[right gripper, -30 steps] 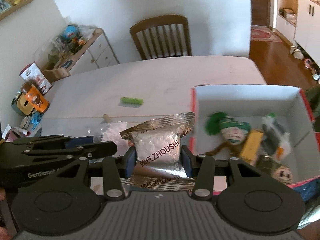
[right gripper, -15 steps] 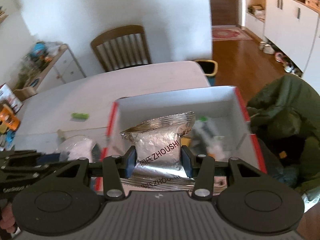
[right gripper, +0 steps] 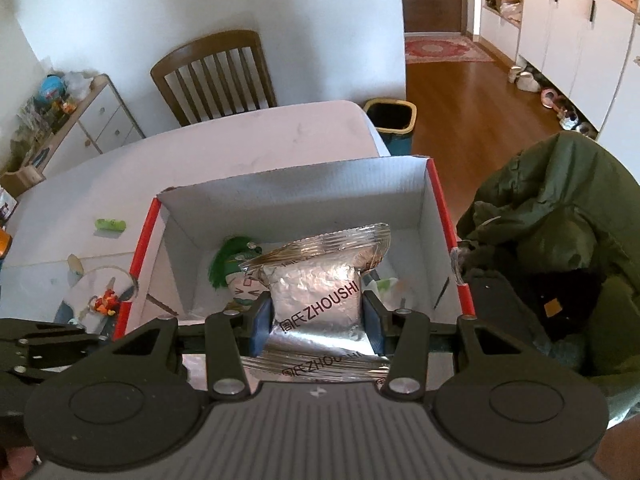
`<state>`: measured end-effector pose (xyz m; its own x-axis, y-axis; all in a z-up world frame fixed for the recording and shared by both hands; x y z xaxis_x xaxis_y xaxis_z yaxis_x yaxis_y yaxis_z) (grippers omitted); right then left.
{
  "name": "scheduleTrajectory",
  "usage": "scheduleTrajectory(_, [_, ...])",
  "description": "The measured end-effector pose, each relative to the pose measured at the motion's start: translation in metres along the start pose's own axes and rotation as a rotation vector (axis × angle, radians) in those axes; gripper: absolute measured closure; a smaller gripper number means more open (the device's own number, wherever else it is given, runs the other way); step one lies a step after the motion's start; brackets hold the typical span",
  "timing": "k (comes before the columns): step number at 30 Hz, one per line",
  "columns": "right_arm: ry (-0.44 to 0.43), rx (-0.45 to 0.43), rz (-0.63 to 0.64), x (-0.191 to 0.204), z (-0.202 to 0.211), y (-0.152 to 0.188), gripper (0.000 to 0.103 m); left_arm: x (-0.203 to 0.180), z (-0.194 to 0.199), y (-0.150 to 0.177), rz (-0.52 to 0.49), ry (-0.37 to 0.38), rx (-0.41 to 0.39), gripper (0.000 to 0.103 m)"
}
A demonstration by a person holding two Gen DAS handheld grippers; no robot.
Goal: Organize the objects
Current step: 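Carry the clear bag with left tool while right tool carries the ZHOUSHI bag into the shoebox, then lower the clear bag with left tool while right tool lowers the ZHOUSHI bag, then open both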
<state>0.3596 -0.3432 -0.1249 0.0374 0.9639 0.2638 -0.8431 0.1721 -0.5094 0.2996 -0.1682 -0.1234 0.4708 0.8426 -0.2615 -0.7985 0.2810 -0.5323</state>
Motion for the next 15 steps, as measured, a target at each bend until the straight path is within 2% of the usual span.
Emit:
scheduleTrajectory(7, [-0.014,0.042,0.012,-0.001,-0.022,-0.001,0.057,-0.006,-0.024,-0.004,-0.036,-0.047,0.043,0.077])
scheduleTrajectory(15, [-0.024,0.082,0.040,0.004,-0.044,0.002,0.057,-0.001,-0.047,-0.003,-0.018,-0.083,0.098,0.077])
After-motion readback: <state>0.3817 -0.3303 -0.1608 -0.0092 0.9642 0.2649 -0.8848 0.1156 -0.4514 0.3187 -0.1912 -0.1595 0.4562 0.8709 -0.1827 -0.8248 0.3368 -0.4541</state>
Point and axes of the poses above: each gripper's, at about its wrist camera, not at the fingertips, and z roughly against the way its jaws point, x to its left, y to its underside, the point moved 7 cm from there along -z, roughly the way its jaws point, and after that the axes turned 9 degrees about -z, right-handed, at the moved point
